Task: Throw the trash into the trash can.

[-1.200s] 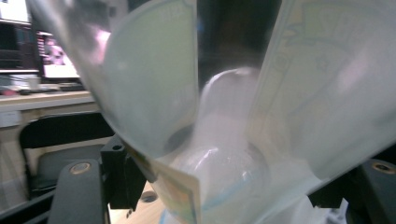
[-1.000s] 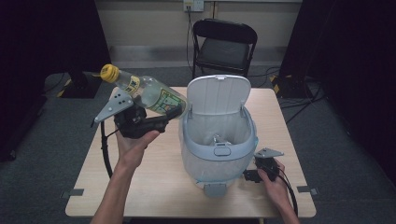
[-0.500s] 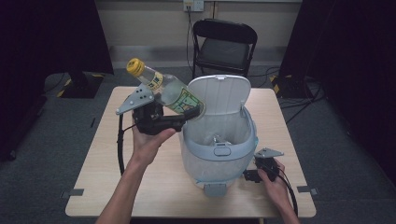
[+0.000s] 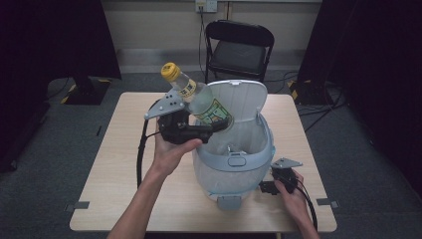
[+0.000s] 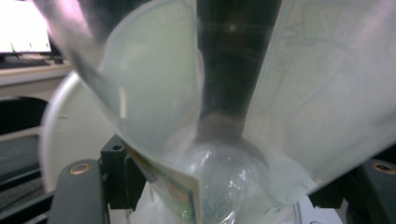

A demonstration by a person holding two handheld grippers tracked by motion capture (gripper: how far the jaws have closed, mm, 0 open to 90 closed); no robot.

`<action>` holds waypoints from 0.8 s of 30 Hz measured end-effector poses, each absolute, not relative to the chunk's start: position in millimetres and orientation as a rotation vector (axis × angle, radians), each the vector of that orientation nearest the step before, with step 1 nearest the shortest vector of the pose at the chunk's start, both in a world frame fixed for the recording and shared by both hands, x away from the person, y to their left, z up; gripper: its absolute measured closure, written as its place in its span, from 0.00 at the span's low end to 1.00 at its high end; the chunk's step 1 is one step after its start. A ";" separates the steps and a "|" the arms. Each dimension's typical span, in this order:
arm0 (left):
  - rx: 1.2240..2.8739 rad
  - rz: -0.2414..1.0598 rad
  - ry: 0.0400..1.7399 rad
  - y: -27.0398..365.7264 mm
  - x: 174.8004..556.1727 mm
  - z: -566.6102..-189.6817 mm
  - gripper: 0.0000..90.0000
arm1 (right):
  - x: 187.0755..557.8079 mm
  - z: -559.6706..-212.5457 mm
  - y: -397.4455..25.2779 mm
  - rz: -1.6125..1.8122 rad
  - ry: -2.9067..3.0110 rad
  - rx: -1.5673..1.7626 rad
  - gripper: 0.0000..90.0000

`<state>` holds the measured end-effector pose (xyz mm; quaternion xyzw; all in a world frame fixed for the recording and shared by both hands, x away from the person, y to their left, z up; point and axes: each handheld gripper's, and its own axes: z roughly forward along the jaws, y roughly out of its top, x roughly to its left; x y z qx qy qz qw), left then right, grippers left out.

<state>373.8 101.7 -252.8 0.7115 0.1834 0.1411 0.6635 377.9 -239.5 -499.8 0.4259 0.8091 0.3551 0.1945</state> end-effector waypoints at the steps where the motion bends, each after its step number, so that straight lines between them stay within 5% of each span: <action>1: 1.612 0.310 0.422 99.9 373.8 -253.6 0.31 | 377.9 -499.8 -239.5 0.995 2.269 1.194 0.16; 24: 1.791 0.255 0.370 68.1 390.1 -257.7 0.30 | 377.9 -499.8 -239.5 0.995 2.269 1.194 0.16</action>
